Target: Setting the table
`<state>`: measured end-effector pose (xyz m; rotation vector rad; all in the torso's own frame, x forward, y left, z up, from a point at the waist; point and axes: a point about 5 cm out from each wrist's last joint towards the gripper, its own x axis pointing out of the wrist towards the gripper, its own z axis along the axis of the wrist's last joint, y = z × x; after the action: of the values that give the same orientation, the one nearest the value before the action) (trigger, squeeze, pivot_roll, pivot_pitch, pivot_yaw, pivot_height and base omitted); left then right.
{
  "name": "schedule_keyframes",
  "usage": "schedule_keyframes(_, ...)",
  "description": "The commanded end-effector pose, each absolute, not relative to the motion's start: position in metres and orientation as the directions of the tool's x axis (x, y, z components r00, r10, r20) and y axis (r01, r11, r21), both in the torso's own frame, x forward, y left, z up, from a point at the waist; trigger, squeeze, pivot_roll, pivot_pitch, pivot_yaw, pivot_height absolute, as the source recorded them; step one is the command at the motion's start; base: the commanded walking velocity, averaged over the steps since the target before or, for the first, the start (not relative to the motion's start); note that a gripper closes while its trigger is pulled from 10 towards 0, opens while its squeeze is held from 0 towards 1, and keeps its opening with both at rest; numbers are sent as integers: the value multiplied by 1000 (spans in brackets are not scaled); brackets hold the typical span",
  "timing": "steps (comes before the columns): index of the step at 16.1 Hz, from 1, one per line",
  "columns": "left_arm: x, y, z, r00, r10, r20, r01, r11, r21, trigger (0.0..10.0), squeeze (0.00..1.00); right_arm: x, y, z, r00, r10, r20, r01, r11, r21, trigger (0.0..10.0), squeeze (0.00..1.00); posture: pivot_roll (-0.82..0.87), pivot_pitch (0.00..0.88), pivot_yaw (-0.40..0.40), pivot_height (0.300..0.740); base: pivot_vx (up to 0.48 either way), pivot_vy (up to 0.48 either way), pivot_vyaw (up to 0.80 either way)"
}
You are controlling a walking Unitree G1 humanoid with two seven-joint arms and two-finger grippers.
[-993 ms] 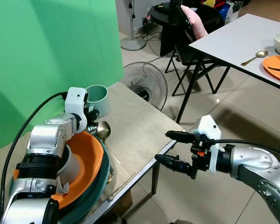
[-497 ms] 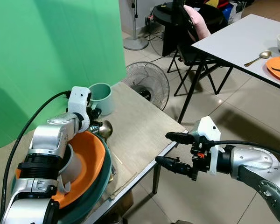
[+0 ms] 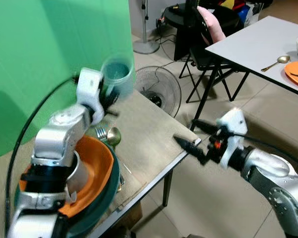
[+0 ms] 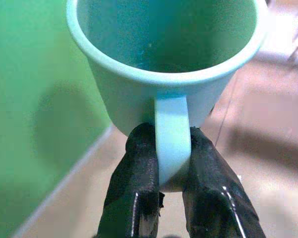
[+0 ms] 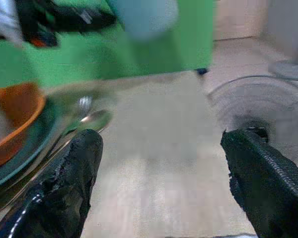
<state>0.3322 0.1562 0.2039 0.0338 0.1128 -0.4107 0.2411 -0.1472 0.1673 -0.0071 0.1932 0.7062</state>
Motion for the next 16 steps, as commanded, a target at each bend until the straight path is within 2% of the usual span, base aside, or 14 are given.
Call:
schedule_keyframes(1, 330, 149, 225, 911, -413, -27, 413, 910, 23, 3412, 0, 243, -152, 168, 776, 609, -163, -610, 791, 52, 10000, 0, -45, 0, 58, 740, 0, 0, 0)
schedule_keyframes(2, 324, 141, 237, 911, -412, 34, 411, 911, 25, 6431, 0, 244, -152, 168, 801, 580, -148, -579, 814, 53, 10000, 0, -45, 0, 58, 740, 0, 0, 0)
schedule_keyframes(3, 315, 130, 248, 914, -389, 114, 382, 921, 77, 10000, 0, 247, -152, 169, 841, 526, -128, -523, 850, 60, 10000, 0, -45, 0, 53, 740, 0, 0, 0)
schedule_keyframes(5, 306, 124, 255, 925, -338, 172, 339, 940, 29, 10000, 0, 251, -151, 170, 877, 470, -103, -464, 883, 75, 10000, 0, -44, 0, 48, 740, 0, 0, 0)
schedule_keyframes(8, 296, 121, 256, 940, -285, 185, 291, 957, -3, 10000, 0, 254, -151, 171, 893, 440, -94, -435, 897, 75, 10000, 0, -42, 0, 41, 740, 0, -457, 0)
schedule_keyframes(12, 277, 131, 231, 973, -204, 107, 197, 978, 70, 10000, 0, 258, -157, 169, 928, 360, -96, -357, 933, 47, 10000, 0, -48, 0, 31, 740, 0, -480, 0)
schedule_keyframes(16, 270, 131, 222, 977, -202, 74, 191, 973, 128, 10000, 0, 261, -159, 167, 942, 320, -100, -319, 947, 27, 10000, 0, -53, 0, 34, 740, 0, -480, 0)
